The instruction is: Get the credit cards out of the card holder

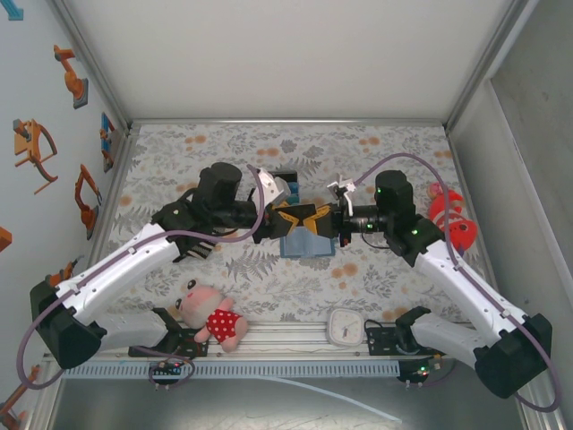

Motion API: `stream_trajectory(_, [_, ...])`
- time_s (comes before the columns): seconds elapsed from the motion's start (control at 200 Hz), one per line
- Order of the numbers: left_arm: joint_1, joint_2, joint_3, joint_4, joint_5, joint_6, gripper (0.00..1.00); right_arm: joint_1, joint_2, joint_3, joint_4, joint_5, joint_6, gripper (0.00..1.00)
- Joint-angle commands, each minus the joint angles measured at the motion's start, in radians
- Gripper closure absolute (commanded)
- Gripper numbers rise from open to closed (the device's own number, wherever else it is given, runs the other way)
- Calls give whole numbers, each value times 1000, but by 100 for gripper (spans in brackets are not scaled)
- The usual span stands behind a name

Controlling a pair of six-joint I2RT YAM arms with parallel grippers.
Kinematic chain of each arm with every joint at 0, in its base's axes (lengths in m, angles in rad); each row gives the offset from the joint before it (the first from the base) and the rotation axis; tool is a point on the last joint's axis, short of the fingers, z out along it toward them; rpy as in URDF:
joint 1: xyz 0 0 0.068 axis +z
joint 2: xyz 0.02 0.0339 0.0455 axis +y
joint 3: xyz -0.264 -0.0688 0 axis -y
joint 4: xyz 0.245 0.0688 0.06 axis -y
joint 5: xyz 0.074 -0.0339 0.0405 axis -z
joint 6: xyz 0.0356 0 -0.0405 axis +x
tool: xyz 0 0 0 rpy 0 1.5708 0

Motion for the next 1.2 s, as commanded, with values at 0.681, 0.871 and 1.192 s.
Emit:
stream_trajectory(0.681, [17,-55,5,52,22,-19,44,13,-4,17,18,-13,7,100])
stream_trajectory(0.871, [30,-27,34,5,41,-6,51,25,-2,17,23,-18,10,100])
stream_trajectory(1.192, [42,10,54,-37,89,53,100,28,-9,14,-4,83,-10,100])
